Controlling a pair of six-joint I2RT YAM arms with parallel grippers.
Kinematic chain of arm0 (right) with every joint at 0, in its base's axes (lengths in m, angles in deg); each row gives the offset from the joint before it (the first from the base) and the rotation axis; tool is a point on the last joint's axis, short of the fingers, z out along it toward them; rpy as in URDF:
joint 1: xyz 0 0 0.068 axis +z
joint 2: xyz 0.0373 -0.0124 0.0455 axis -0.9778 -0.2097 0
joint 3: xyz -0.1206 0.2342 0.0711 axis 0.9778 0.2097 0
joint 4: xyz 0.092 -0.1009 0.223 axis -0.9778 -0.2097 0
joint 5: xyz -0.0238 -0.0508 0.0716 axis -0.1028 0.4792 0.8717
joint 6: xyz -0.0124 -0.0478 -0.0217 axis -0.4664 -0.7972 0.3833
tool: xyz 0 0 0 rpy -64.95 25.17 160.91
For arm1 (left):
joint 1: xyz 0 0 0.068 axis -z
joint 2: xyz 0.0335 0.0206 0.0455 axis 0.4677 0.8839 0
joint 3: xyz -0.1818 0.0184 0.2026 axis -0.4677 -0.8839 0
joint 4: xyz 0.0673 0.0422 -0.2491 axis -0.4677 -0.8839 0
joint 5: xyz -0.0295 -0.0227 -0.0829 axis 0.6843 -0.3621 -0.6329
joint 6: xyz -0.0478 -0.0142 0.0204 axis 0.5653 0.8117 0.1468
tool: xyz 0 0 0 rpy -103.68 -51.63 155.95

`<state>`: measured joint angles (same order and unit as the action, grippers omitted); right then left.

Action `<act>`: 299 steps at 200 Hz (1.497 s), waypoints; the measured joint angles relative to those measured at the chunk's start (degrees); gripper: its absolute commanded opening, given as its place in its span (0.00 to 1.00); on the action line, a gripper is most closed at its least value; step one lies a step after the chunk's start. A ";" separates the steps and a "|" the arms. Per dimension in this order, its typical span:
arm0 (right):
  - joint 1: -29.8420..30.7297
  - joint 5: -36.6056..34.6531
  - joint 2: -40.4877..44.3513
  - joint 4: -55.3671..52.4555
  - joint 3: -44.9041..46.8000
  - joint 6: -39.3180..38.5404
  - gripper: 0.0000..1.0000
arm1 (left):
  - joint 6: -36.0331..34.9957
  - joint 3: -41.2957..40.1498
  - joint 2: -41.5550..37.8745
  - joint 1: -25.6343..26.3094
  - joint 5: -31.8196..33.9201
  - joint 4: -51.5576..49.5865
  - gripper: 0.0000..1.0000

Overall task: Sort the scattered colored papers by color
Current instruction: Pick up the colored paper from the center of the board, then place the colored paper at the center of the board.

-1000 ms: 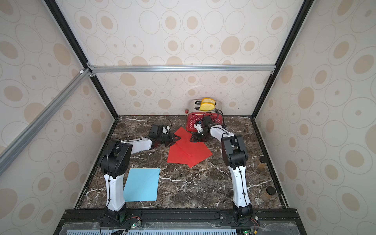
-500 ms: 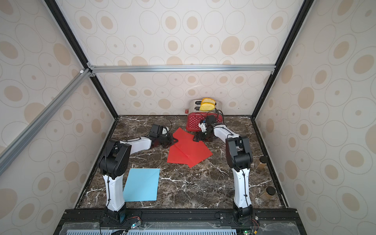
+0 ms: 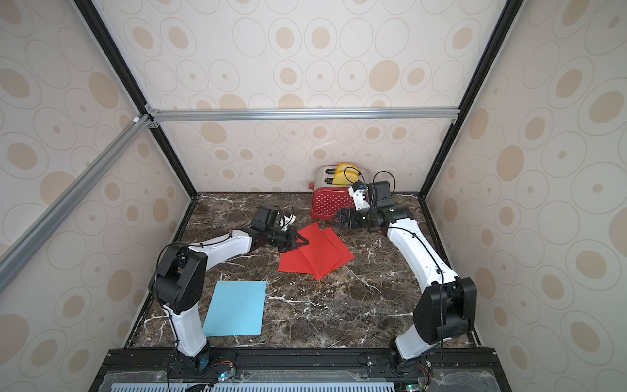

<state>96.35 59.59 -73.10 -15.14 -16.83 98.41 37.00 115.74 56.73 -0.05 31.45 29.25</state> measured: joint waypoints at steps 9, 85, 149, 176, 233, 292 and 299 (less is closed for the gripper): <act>0.00 0.48 1.01 1.38 3.15 0.24 1.00 | -1.53 -2.34 -1.40 1.40 -0.94 -0.39 0.00; -0.07 7.34 9.88 0.61 16.81 2.56 1.00 | -16.44 -7.93 -2.01 9.57 -1.38 -21.73 0.00; -0.07 12.57 15.43 5.27 29.90 6.84 0.89 | -23.47 -6.69 0.00 10.86 1.49 -31.01 0.00; 0.02 15.54 16.65 9.66 36.44 10.12 0.86 | -25.68 -4.68 0.33 10.86 2.91 -33.75 0.00; 2.93 19.15 15.89 17.07 41.72 15.41 0.68 | -29.97 0.09 4.24 10.86 5.20 -37.68 0.00; 7.32 19.34 11.19 20.04 41.68 16.02 0.63 | -34.01 4.59 7.43 10.86 6.71 -42.82 0.00; 7.34 19.23 10.88 20.04 41.68 15.89 0.63 | -34.38 5.20 7.54 10.86 6.86 -43.50 0.00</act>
<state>103.70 78.82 -62.21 4.90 24.85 114.30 2.62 120.94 64.28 10.81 38.31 -14.24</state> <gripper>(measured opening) 0.634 0.041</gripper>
